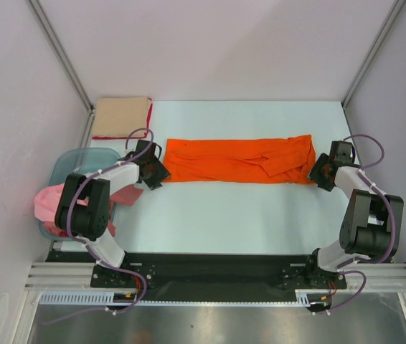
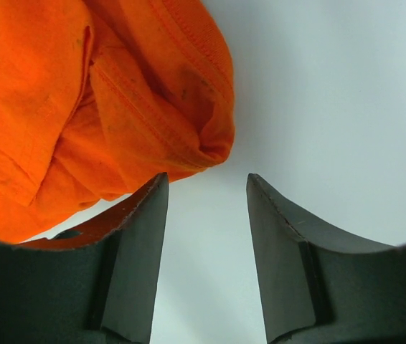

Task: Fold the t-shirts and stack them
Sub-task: Fold the tshirt

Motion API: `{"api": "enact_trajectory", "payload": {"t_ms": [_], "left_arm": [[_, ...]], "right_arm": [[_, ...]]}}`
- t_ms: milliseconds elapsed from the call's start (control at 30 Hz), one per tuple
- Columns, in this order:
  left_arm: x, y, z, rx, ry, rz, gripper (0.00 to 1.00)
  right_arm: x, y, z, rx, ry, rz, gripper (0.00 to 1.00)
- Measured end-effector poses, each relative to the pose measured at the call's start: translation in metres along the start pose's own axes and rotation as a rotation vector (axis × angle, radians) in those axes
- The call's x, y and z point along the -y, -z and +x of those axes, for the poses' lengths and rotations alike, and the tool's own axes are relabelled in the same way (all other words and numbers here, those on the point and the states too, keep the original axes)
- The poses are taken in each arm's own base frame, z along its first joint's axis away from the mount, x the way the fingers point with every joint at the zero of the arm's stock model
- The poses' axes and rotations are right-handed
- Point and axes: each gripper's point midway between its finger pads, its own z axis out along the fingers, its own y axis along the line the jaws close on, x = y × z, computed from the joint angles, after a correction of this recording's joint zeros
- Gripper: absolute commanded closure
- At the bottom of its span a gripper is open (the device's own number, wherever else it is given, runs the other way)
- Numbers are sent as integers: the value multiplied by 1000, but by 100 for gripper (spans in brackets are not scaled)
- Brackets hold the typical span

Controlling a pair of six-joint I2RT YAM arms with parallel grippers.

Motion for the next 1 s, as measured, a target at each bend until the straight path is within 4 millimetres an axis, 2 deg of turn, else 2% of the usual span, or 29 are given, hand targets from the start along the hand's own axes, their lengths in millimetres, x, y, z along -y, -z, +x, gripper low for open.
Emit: {"api": "enact_trajectory", "payload": {"t_ms": [200,333,433,500,533,833,1000], "left_arm": [[-1,-3,1,-5,1,-7,66],[-2,-4,1,-6,0,-13,76],[-5,-4,1,-5,-1,-24,93],[-5,-4,1,-6,0,-29,100],[-5,-4,1,-4,-1,-32,100],[-4,-5,-3,-4,-3,-51,100],[-3,-5,-8,9,-3,-66,100]], "right_arm": [[4,-4,2,-6,7,20,45],[8,-5,3,-8,12,36,48],[9,-6,2,-4,13,43,50],[9,-7,1,0,15,42,51],[9,-7,0,1,15,42,55],[6,-13,-3,16,15,30,62],[5,-15,-8,39,15,25,73]]}}
